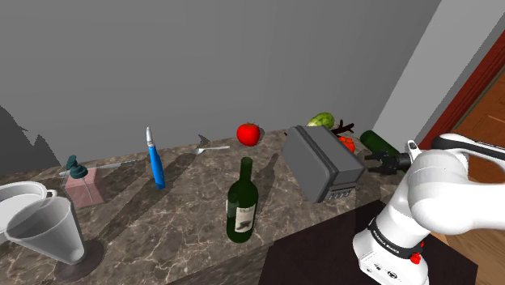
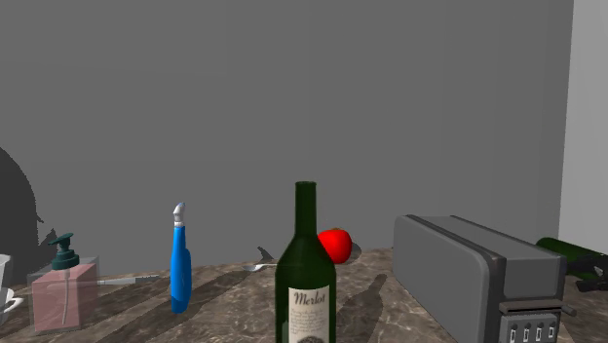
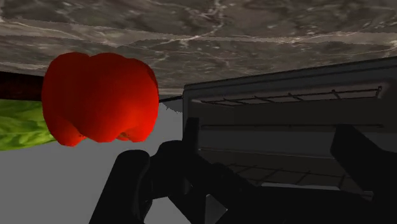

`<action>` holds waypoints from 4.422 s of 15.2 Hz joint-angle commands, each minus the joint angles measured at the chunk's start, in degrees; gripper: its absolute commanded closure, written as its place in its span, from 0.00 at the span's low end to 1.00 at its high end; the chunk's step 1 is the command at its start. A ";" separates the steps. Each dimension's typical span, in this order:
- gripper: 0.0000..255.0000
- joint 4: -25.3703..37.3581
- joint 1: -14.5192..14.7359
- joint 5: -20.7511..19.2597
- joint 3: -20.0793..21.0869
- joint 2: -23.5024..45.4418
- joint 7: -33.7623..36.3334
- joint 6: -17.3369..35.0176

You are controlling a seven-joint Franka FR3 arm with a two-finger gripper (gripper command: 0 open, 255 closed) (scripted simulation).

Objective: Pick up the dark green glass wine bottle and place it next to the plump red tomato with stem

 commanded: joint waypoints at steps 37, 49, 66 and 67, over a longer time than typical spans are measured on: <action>0.00 -4.49 7.46 -1.74 -0.02 22.29 29.24 31.40; 0.00 -3.18 21.62 0.27 -9.84 49.76 56.77 41.06; 1.00 -1.77 29.27 -3.04 -17.58 47.08 59.37 43.83; 1.00 -1.77 29.27 -3.04 -17.58 47.08 59.37 43.83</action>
